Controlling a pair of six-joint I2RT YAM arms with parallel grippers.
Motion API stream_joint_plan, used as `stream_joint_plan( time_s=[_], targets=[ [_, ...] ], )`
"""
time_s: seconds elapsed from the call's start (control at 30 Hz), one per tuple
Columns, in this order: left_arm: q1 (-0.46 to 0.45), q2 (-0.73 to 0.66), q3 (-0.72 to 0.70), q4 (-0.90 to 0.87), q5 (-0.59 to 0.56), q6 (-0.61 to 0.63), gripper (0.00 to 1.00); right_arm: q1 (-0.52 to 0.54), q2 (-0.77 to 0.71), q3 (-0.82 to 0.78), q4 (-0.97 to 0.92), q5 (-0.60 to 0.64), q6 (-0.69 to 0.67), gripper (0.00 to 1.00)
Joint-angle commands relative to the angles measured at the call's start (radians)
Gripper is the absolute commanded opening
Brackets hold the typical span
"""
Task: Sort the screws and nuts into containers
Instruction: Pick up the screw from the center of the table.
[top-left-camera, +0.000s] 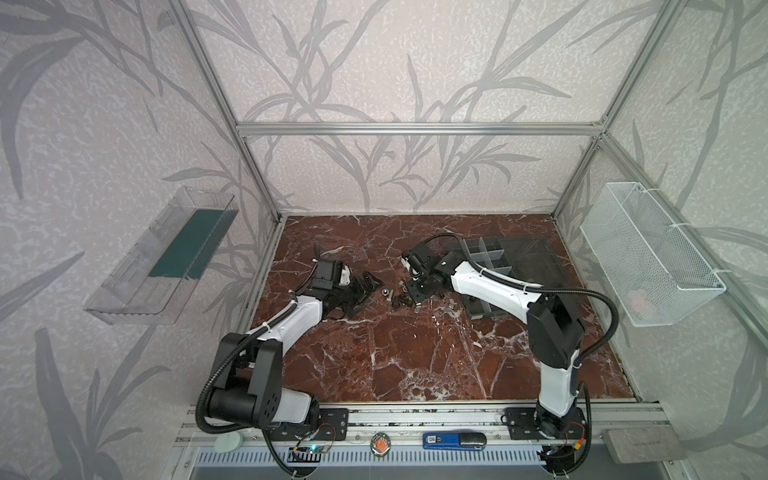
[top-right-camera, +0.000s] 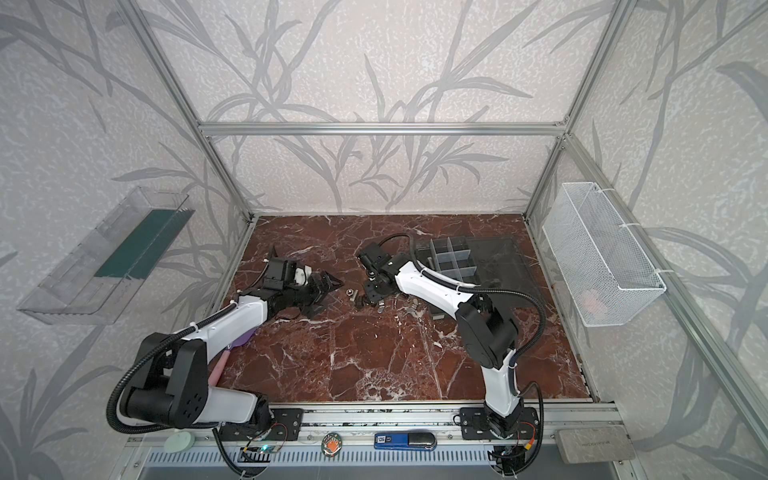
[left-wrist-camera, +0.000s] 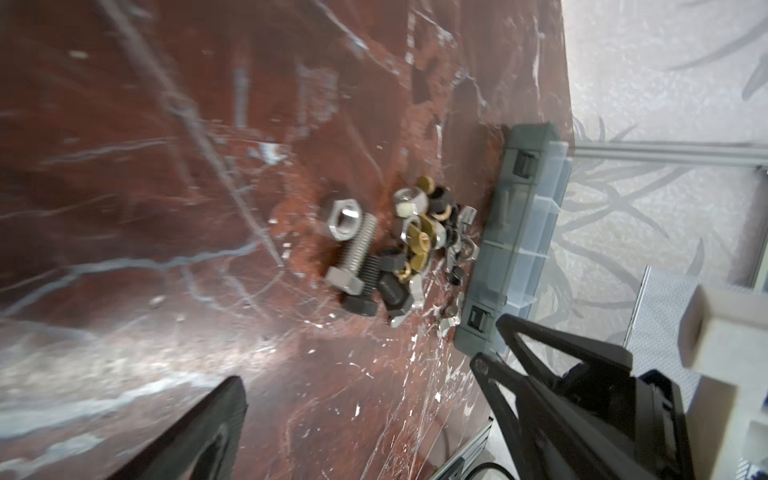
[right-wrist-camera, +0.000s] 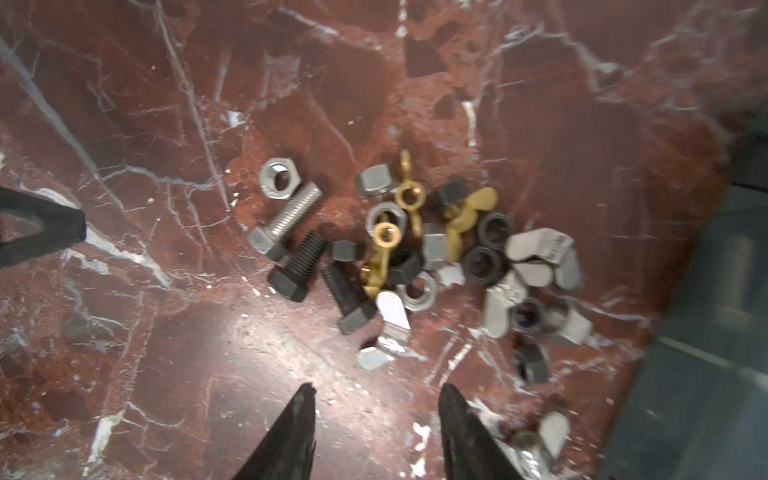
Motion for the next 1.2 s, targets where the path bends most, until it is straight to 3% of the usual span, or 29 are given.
stream_joint_plan(
  time_s=[0.0,0.7,0.93,1.03,1.17],
  targets=[
    [0.039,-0.048,-0.038,0.051,0.067,-0.046,0.99,0.031,0.057,0.055,-0.007,-0.031,0.035,0.5],
    [0.064,-0.049,-0.058,0.078,0.106,-0.043,0.99,0.075,0.298,0.223,-0.042,-0.051,0.055,0.46],
    [0.065,-0.053,-0.056,0.079,0.107,-0.042,0.99,0.076,0.347,0.284,-0.103,-0.021,0.047,0.34],
    [0.065,-0.058,-0.049,0.072,0.103,-0.037,0.99,0.077,0.329,0.268,-0.105,-0.018,0.045,0.25],
    [0.064,-0.06,-0.039,0.068,0.097,-0.031,0.99,0.078,0.274,0.247,-0.11,-0.006,0.037,0.21]
  ],
)
